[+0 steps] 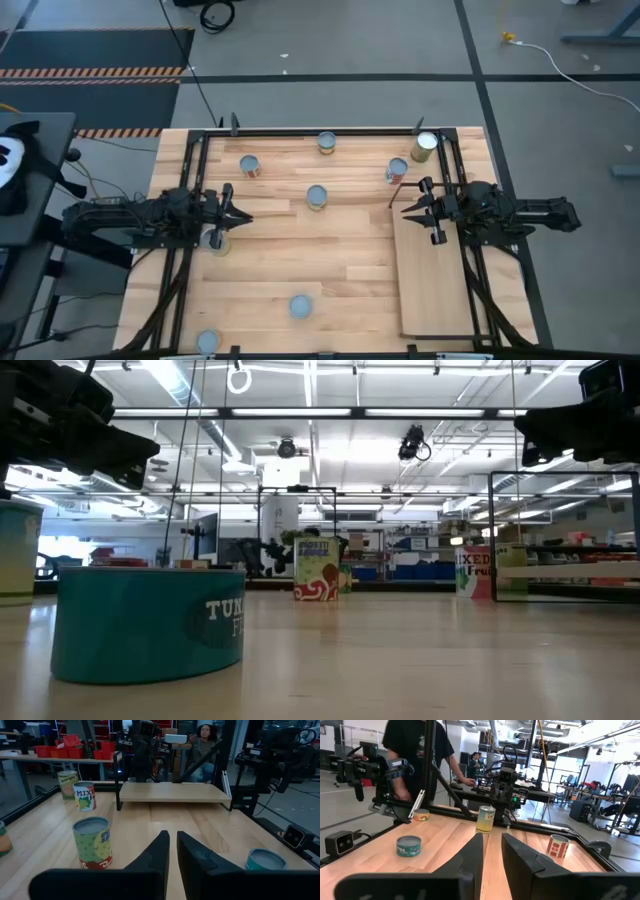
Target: Pick and place cans onto a shelf
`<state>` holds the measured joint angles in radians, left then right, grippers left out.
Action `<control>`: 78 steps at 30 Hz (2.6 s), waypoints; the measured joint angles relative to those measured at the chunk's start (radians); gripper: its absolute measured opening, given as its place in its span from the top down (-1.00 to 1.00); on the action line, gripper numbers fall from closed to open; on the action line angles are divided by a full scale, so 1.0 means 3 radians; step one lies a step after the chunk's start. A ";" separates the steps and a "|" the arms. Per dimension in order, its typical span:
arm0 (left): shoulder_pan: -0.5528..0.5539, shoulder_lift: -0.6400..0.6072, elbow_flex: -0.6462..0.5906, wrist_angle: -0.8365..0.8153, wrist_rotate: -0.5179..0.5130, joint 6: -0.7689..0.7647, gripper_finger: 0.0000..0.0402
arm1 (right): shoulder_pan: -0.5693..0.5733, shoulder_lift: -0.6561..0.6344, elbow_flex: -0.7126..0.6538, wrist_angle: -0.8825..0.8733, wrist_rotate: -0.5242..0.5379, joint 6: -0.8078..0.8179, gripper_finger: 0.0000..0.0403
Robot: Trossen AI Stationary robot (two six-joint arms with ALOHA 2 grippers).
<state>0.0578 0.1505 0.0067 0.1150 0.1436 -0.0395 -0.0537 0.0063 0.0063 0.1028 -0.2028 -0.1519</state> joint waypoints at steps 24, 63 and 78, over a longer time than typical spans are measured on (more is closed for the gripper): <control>-0.0001 -0.0001 0.0000 0.0000 0.0000 0.0000 0.80 | 0.0000 0.0000 0.0000 0.0001 0.0000 0.0001 0.62; -0.0001 0.0000 -0.0001 0.0157 -0.0004 0.0601 0.80 | 0.0000 0.0000 0.0000 0.0001 0.0000 0.0000 0.62; -0.0001 0.0000 -0.0001 0.1157 -0.0002 0.0112 0.80 | -0.0031 0.0000 0.0000 0.0098 0.0267 -0.0591 0.62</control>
<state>0.0574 0.1505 0.0063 0.4622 0.1431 -0.0057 -0.0631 0.0063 0.0064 0.1321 -0.1228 -0.3292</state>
